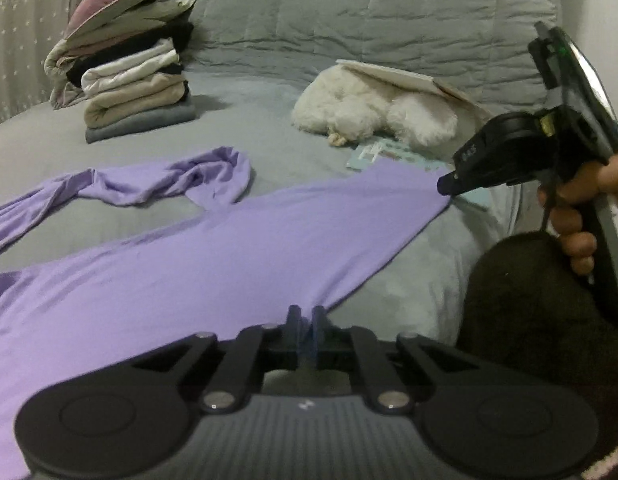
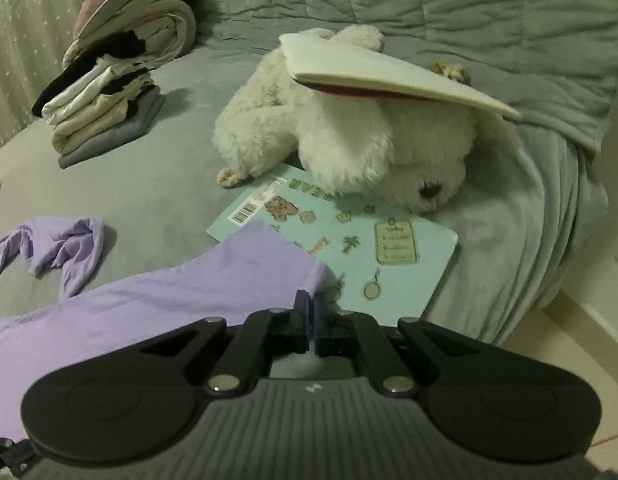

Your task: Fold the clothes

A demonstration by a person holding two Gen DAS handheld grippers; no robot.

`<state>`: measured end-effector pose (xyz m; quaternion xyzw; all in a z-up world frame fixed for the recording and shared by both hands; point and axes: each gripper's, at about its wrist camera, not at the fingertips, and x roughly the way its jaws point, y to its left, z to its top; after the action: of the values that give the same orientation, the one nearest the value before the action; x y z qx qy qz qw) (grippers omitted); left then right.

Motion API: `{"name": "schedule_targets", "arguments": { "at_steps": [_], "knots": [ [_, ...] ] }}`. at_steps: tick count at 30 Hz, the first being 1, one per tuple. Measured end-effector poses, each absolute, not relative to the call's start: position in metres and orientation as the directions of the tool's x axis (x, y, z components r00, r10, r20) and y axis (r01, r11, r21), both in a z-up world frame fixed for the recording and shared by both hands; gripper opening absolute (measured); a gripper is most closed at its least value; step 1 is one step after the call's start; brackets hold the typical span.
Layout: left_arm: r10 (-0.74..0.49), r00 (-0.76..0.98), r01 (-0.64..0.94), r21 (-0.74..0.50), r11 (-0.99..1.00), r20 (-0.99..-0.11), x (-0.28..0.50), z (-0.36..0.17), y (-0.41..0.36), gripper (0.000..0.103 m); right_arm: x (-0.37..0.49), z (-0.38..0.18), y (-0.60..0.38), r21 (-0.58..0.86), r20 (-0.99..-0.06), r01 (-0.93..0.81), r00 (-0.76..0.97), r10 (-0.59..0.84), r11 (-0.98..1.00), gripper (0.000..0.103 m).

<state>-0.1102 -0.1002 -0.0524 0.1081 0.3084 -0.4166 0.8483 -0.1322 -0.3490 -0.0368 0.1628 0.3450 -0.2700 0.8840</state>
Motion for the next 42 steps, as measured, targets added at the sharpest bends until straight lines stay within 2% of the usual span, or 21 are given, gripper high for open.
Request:
{"name": "schedule_targets", "arguments": {
  "at_steps": [1, 2, 3, 5, 7, 10, 12, 15, 18, 21, 23, 27, 35, 38, 42],
  "knots": [
    [-0.644, 0.467, 0.772, -0.075, 0.631, -0.605, -0.110, -0.049, -0.097, 0.026, -0.132, -0.035, -0.348, 0.098, -0.695, 0.586, 0.619, -0.366, 0.805, 0.015],
    [-0.648, 0.472, 0.771, -0.077, 0.633, -0.598, -0.110, -0.046, -0.093, 0.042, -0.131, -0.034, -0.346, 0.100, -0.692, 0.580, 0.624, -0.362, 0.808, 0.015],
    [-0.649, 0.484, 0.764, -0.078, 0.640, -0.586, -0.110, -0.043, -0.088, 0.051, -0.131, -0.033, -0.345, 0.103, -0.689, 0.575, 0.630, -0.359, 0.812, 0.015],
    [-0.640, 0.508, 0.745, -0.079, 0.662, -0.576, -0.105, -0.038, -0.078, 0.057, -0.130, -0.030, -0.343, 0.107, -0.683, 0.564, 0.641, -0.352, 0.819, 0.021],
    [-0.619, 0.536, 0.718, -0.076, 0.692, -0.574, -0.099, -0.035, -0.068, 0.063, -0.129, -0.028, -0.340, 0.112, -0.676, 0.553, 0.651, -0.344, 0.826, 0.039],
    [-0.582, 0.578, 0.673, -0.070, 0.737, -0.571, -0.090, -0.031, -0.052, 0.070, -0.125, -0.025, -0.335, 0.120, -0.672, 0.532, 0.665, -0.326, 0.838, 0.040],
    [-0.559, 0.604, 0.644, -0.066, 0.762, -0.569, -0.085, -0.029, -0.042, 0.081, -0.119, -0.023, -0.330, 0.131, -0.672, 0.515, 0.674, -0.306, 0.847, 0.040],
    [-0.524, 0.635, 0.608, -0.052, 0.793, -0.568, -0.076, -0.025, -0.027, 0.090, -0.109, -0.020, -0.322, 0.147, -0.671, 0.485, 0.689, -0.273, 0.862, 0.040],
    [-0.474, 0.657, 0.560, -0.042, 0.828, -0.586, -0.061, -0.023, -0.011, 0.094, -0.098, -0.016, -0.312, 0.156, -0.671, 0.455, 0.700, -0.244, 0.877, 0.040],
    [-0.430, 0.670, 0.499, -0.061, 0.864, -0.605, -0.043, -0.023, 0.007, 0.100, -0.084, -0.013, -0.301, 0.164, -0.675, 0.417, 0.709, -0.207, 0.894, 0.045],
    [-0.404, 0.675, 0.454, -0.083, 0.887, -0.618, -0.031, -0.023, 0.020, 0.100, -0.073, -0.012, -0.293, 0.166, -0.679, 0.384, 0.713, -0.177, 0.908, 0.049],
    [-0.370, 0.703, 0.401, -0.091, 0.911, -0.607, -0.012, -0.021, 0.043, 0.100, -0.047, -0.015, -0.279, 0.169, -0.696, 0.326, 0.707, -0.121, 0.930, 0.050],
    [-0.348, 0.735, 0.408, -0.030, 0.913, -0.581, 0.023, -0.017, 0.046, 0.100, 0.008, -0.032, -0.267, 0.159, -0.744, 0.284, 0.664, -0.074, 0.946, 0.050],
    [-0.349, 0.737, 0.420, -0.013, 0.907, -0.579, 0.035, -0.019, 0.036, 0.100, 0.024, -0.038, -0.271, 0.157, -0.753, 0.292, 0.654, -0.077, 0.943, 0.048],
    [-0.349, 0.739, 0.434, 0.011, 0.901, -0.576, 0.049, -0.022, 0.021, 0.100, 0.037, -0.041, -0.275, 0.154, -0.756, 0.291, 0.650, -0.077, 0.944, 0.038]
  ]
}}
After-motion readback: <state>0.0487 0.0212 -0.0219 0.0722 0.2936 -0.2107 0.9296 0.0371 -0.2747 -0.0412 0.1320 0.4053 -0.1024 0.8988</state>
